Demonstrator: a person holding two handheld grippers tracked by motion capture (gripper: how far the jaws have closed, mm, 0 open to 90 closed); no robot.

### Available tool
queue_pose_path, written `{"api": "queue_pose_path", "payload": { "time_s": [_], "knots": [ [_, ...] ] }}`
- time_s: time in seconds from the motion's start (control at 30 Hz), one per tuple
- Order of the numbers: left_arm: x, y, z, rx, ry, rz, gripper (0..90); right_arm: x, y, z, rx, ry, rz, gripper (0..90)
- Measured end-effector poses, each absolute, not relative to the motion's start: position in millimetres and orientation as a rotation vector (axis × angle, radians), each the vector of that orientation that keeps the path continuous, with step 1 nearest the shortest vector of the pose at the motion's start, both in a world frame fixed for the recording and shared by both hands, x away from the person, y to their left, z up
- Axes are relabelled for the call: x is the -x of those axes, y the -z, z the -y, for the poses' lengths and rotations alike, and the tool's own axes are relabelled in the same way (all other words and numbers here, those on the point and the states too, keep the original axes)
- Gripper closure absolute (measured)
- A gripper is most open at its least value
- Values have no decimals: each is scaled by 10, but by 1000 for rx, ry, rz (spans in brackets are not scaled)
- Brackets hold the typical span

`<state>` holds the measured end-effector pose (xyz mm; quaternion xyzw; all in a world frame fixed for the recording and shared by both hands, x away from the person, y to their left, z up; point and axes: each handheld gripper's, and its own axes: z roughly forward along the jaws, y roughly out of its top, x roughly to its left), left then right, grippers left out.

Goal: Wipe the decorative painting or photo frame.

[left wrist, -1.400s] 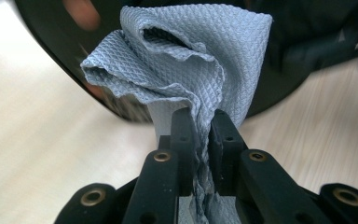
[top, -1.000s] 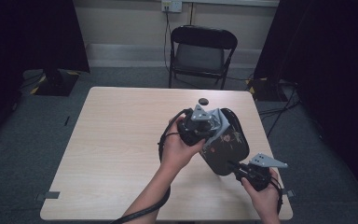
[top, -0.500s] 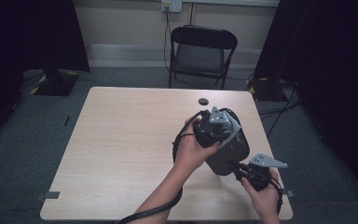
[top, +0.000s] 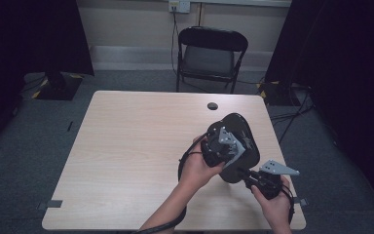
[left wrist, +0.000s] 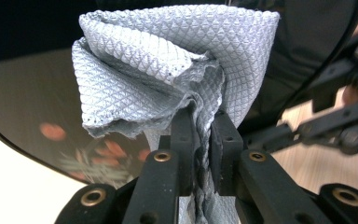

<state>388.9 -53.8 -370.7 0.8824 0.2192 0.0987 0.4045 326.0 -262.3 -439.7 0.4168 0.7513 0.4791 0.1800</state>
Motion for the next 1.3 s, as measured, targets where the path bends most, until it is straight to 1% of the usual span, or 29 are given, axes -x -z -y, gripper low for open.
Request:
{"api": "queue_pose_path", "payload": {
  "time_s": [0.43,0.63,0.83,1.0,1.17,1.3],
  "knots": [
    [-3873,4391,500,-2344,-174,-629,819,-3264,4399,2601,-1171,-1352,-2120,779],
    [-3902,4561,478,-2356,-134,-677,820,-3266,4398,2591,-1164,-1351,-2121,781],
    [-3912,4570,473,-2379,-127,-676,818,-3271,4394,2576,-1159,-1353,-2117,783],
    [-3867,4486,419,-2370,-140,-652,817,-3272,4403,2582,-1156,-1358,-2116,781],
    [-3828,4263,326,-2327,-171,-637,818,-3273,4405,2591,-1166,-1358,-2115,781],
    [-3777,3987,260,-2271,-210,-598,818,-3274,4408,2589,-1172,-1361,-2112,784]
  ]
}}
